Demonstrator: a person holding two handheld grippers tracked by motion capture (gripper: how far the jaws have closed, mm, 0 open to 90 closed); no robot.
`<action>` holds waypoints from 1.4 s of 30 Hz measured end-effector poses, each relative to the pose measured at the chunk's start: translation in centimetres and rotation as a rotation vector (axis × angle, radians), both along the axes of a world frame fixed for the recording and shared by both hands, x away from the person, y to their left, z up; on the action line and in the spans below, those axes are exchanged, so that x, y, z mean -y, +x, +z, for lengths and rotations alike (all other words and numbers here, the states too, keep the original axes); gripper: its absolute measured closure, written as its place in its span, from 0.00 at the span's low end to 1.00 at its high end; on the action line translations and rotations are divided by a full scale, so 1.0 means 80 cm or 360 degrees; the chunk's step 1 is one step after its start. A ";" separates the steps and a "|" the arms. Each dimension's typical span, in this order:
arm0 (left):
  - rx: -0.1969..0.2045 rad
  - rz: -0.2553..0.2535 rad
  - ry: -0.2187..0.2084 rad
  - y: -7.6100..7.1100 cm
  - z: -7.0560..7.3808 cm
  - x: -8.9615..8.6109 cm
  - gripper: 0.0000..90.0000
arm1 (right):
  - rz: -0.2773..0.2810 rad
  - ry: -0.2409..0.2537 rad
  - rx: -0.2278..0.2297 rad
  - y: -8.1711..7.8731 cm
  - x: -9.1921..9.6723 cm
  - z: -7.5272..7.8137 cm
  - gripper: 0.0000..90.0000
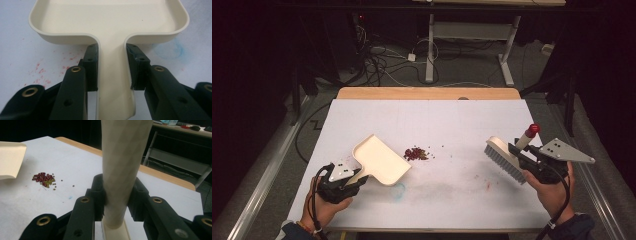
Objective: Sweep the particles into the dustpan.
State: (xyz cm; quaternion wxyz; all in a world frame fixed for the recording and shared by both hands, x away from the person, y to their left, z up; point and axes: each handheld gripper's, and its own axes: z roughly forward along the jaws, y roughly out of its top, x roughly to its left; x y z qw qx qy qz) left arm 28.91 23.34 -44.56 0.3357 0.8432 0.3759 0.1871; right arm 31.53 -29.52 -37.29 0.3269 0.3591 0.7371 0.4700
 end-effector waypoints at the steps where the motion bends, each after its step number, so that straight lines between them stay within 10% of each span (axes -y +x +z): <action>1: 0.0001 -0.0009 0.0002 0.001 0.000 0.000 0.71 | 0.0000 0.0000 0.0000 0.000 0.000 0.000 0.78; 10: -0.0049 -0.0020 -0.0016 0.003 0.001 -0.004 0.71 | -0.0013 -0.0016 0.0014 0.036 -0.024 0.009 0.78; 23: -0.0286 -0.0067 0.0023 0.026 -0.010 -0.003 0.71 | -0.0041 -0.0013 -0.0026 0.106 -0.072 0.017 0.78; 42: -0.0297 -0.0101 0.0076 0.036 -0.015 0.002 0.71 | -0.0053 -0.0064 -0.0101 0.155 -0.169 -0.025 0.78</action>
